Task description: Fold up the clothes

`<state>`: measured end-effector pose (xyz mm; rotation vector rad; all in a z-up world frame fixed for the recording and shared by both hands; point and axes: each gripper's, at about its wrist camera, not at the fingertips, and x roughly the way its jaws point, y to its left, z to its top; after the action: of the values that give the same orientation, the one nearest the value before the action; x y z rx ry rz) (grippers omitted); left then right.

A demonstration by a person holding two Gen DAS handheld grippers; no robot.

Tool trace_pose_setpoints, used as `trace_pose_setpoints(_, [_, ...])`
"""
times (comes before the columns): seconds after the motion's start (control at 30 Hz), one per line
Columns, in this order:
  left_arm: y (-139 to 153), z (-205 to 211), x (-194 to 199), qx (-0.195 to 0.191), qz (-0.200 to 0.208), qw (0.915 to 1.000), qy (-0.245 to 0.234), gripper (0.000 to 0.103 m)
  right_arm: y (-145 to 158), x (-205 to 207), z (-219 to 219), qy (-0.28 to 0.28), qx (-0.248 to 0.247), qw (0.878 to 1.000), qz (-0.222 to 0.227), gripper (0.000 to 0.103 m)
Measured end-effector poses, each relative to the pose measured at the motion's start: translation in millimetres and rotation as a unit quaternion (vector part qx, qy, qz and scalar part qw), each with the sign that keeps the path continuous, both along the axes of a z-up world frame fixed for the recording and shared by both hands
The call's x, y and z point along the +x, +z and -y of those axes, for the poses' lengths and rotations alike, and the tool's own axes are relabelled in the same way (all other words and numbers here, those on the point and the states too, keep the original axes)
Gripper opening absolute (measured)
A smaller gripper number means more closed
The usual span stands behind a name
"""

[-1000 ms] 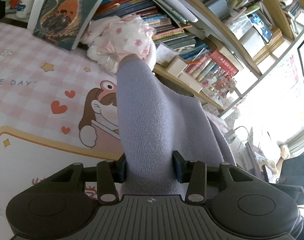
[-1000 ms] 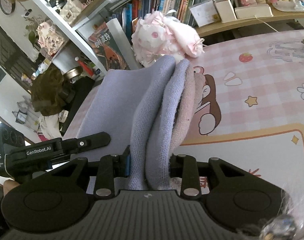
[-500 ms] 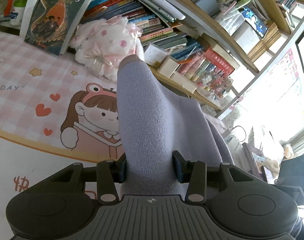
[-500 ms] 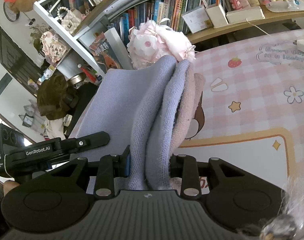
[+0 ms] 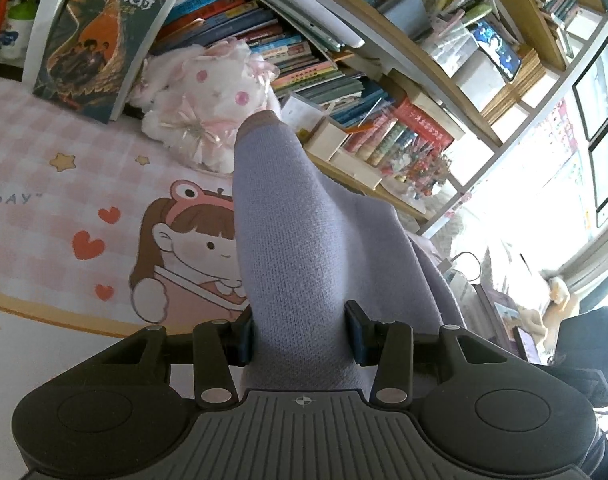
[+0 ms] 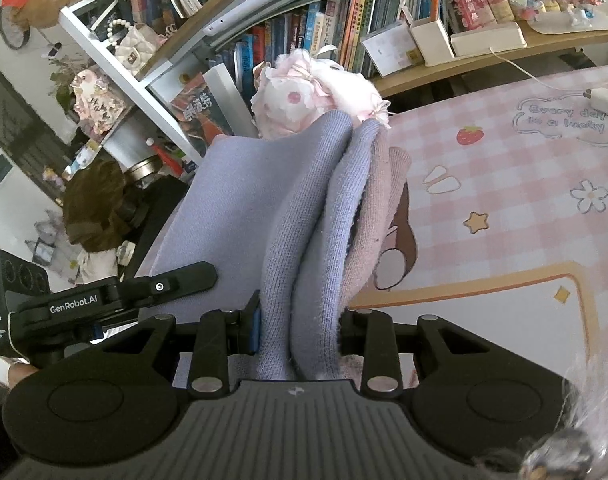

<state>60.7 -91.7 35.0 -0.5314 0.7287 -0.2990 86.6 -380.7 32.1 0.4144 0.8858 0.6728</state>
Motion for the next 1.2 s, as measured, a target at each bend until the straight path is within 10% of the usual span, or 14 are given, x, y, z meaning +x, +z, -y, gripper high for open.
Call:
trace_pose_setpoints(0.6, [-4.9,-117.0,6.4,-0.029,0.012,0.9987,-0.040,0.043,19.2,-17.1,-114.3,-0.033,-0.031,0.999,0.019,0.029])
trace_pose_setpoints(1.2, [-20.6,-207.3,55.4,-0.025,0.017,0.9995,0.003,0.043,7.9,53.6,-219.8,0.010,-0.035,0.999,0.035,0.029])
